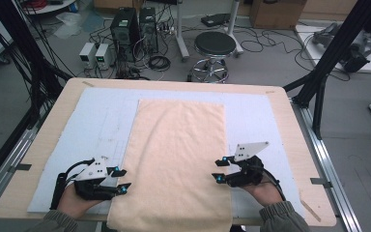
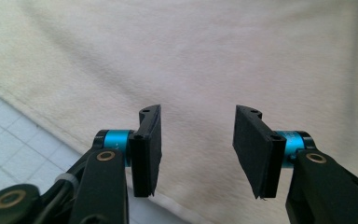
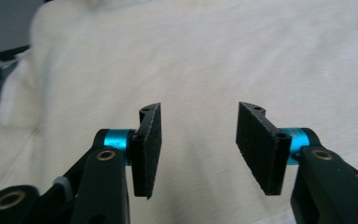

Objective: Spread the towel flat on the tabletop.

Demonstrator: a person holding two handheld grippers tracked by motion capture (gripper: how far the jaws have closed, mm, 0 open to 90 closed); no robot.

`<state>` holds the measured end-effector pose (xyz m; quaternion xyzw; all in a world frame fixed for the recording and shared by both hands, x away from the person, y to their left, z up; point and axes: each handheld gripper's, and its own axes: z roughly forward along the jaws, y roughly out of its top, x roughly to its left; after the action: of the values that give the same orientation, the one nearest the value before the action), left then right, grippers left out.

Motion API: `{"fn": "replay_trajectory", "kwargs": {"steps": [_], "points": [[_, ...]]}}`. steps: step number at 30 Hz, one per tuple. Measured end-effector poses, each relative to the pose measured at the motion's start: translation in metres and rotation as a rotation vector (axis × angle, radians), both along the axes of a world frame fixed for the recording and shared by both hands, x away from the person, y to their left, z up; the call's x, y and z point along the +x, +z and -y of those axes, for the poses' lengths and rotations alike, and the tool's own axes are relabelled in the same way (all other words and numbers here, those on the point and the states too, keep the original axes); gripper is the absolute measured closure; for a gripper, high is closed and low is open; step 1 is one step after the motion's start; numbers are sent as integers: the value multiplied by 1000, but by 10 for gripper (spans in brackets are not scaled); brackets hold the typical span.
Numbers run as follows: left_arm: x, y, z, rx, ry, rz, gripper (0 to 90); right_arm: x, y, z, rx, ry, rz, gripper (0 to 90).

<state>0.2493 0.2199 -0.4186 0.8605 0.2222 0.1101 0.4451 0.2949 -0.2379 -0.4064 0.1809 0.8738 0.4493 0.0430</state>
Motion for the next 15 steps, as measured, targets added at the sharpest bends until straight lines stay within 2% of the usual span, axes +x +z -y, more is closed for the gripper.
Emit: {"fn": "replay_trajectory", "kwargs": {"steps": [6,13,15], "points": [[13,3,1,-43,30,5,489,17,-2,2,6,-52,-1,437],[24,15,-2,-92,79,25,429,33,13,-1,25,-89,22,340],[30,21,-3,-116,92,-2,408,37,17,-2,27,-93,30,325]]}}
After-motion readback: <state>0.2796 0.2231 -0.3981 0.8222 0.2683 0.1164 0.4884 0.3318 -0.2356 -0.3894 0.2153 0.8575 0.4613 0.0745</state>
